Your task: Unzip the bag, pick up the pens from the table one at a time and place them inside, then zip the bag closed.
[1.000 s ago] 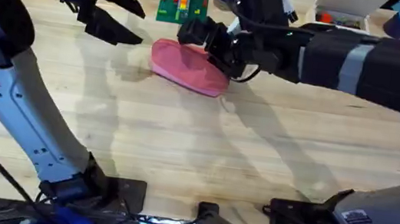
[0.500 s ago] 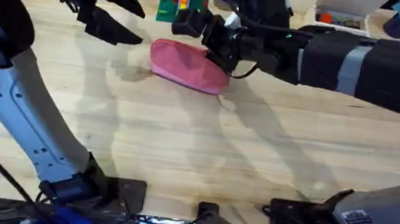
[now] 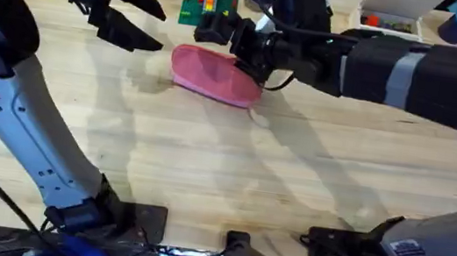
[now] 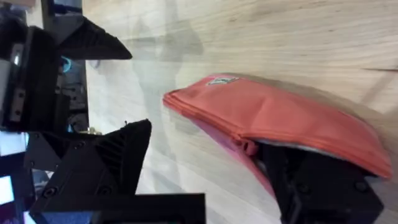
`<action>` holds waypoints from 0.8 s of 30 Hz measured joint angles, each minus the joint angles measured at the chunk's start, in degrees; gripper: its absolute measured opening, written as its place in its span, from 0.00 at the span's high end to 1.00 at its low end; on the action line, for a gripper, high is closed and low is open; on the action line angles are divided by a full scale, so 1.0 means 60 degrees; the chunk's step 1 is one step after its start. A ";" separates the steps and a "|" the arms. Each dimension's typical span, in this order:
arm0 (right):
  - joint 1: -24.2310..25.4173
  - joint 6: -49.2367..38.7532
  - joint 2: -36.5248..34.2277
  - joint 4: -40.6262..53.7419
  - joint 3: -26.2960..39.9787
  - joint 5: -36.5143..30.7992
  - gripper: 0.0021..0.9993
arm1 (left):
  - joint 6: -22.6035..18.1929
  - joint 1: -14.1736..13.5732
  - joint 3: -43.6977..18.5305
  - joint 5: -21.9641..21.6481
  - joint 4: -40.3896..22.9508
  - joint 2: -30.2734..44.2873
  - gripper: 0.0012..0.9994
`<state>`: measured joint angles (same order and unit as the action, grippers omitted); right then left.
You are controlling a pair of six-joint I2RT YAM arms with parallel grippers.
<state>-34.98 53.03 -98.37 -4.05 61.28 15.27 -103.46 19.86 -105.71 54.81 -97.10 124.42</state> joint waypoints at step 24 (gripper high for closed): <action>0.0000 -0.0925 0.0572 0.0196 -0.0028 0.0254 0.00 | 0.0002 0.0000 0.0000 -0.0004 0.0000 -0.0002 0.00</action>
<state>-34.98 47.48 -94.94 -2.87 61.11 16.80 -103.45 19.86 -105.71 54.78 -97.10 124.41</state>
